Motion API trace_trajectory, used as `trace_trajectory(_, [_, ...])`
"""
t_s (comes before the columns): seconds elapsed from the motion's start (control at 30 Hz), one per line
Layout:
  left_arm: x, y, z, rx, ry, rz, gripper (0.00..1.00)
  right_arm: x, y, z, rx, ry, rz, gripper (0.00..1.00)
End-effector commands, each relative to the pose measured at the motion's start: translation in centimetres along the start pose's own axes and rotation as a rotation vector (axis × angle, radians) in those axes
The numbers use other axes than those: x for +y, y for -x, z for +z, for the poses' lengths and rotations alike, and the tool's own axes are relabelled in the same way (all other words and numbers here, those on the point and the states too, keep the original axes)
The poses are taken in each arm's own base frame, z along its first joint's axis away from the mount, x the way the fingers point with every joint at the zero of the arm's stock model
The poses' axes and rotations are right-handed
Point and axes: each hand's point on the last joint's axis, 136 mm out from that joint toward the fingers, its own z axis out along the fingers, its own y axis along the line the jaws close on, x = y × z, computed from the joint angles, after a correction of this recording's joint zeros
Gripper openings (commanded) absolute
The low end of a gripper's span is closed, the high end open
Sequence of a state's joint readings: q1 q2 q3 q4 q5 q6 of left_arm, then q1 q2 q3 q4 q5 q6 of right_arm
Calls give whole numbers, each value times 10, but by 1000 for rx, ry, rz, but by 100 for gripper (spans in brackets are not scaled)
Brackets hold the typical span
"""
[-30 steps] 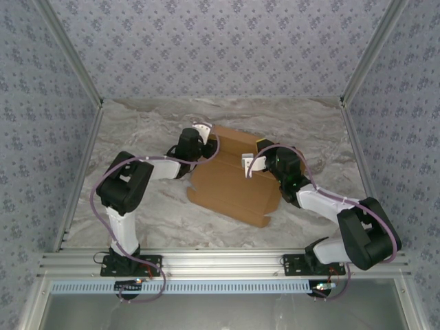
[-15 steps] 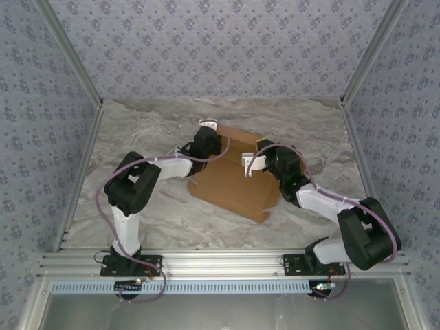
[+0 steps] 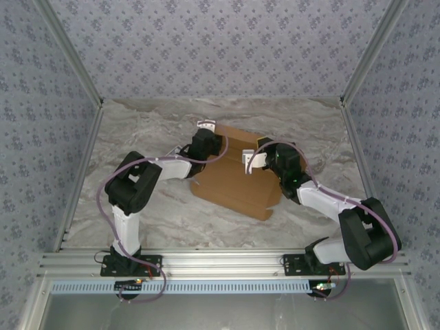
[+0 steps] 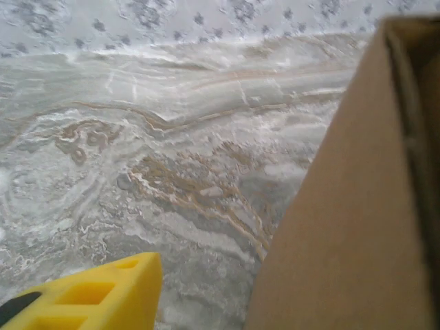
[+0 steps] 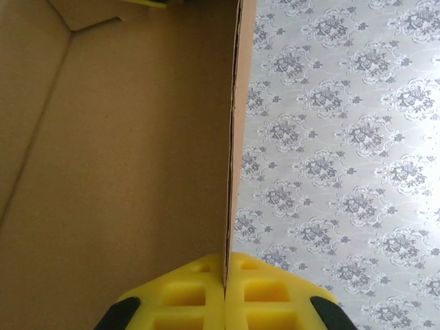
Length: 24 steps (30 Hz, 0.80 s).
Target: Fold the paper box
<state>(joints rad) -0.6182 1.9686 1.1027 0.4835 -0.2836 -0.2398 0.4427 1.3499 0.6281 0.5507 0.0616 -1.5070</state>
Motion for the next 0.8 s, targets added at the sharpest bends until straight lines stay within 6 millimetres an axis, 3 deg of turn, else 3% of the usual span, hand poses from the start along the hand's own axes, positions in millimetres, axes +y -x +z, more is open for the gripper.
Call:
trace_trajectory(0.0, [-1,4,-10,4,-119,47,56,15,-6,5,14,85,19,0])
trace_trajectory(0.33, [1,-8,-29,43,-284,91,65,9,-10,8,21,93,44,0])
trace_trajectory(0.77, [-2,0,-15,16,-276,48,62,13,-9,8,18,107,60,0])
